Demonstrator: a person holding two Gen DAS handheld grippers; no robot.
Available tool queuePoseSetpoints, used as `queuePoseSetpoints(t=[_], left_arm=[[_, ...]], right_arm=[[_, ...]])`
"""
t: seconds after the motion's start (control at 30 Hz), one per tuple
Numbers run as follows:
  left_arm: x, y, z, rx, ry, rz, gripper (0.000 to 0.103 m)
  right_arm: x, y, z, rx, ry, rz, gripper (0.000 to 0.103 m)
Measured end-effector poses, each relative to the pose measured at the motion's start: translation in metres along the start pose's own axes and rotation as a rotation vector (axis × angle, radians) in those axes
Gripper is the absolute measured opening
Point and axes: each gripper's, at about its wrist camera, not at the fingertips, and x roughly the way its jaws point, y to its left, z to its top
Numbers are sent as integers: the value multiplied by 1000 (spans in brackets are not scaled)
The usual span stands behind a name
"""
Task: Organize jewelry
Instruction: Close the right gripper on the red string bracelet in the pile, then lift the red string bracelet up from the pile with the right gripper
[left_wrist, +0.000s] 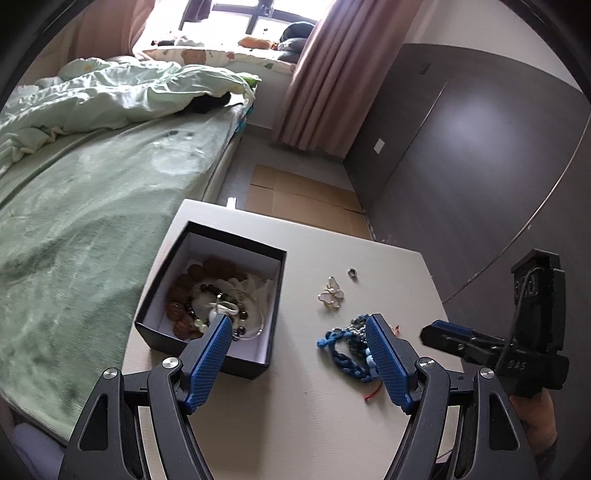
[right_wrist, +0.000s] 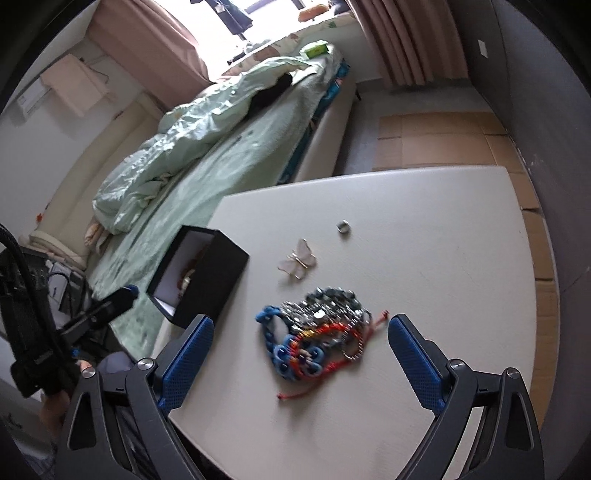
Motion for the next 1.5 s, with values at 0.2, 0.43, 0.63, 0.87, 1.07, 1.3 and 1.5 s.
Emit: queuePoseSetpoints(t=[0.2, 0.43, 0.63, 0.87, 1.07, 1.3, 1.5], left_arm=[[-3, 0, -8, -24, -13, 10, 76], [-4, 1, -16, -40, -6, 10, 76], [-7, 4, -17, -48, -8, 12, 76], [-6, 5, -18, -53, -7, 11, 76], [-3, -5, -19, -31, 1, -3, 76], [10, -25, -21, 13, 19, -31, 75], [30, -42, -25, 43, 55, -65, 68]], right_arm=[[7, 1, -9, -31, 44, 15, 60], [28, 14, -17, -64, 106, 19, 25], [42, 17, -19, -58, 135, 1, 13], [38, 9, -20, -47, 124, 7, 8], [21, 5, -18, -42, 69, 22, 8], [-14, -11, -13, 13, -31, 57, 8], [-38, -22, -10, 48, -104, 84, 8]])
